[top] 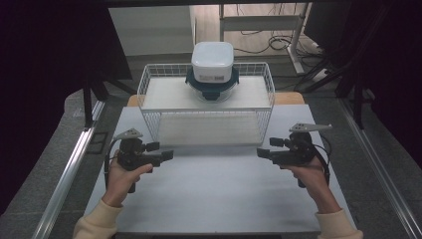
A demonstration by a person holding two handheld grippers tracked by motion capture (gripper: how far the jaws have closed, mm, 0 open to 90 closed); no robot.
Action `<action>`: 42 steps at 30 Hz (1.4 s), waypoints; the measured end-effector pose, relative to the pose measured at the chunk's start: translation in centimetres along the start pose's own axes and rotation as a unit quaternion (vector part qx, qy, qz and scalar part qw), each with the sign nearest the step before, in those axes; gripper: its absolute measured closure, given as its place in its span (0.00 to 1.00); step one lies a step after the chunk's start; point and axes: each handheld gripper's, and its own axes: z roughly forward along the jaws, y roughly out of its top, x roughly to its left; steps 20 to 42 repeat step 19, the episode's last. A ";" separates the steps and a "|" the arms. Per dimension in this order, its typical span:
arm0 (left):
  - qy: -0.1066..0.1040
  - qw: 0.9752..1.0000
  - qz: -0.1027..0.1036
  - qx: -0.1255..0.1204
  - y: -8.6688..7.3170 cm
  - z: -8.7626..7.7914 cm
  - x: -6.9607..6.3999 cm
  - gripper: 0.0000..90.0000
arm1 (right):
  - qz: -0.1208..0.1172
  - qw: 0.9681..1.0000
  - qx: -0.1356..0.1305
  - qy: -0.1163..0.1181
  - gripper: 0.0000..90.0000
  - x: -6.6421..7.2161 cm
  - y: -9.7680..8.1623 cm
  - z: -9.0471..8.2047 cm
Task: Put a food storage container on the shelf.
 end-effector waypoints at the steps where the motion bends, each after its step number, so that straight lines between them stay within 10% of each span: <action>1: 0.003 1.000 0.000 0.002 -0.2 0.1 0.1 0.27 | 0.002 1.000 0.006 -0.001 0.24 -0.2 -0.5 0.2; 42: 0.022 1.000 0.007 0.013 -1.0 0.9 0.3 0.25 | -0.004 1.000 0.007 -0.009 0.21 -0.5 -1.6 0.7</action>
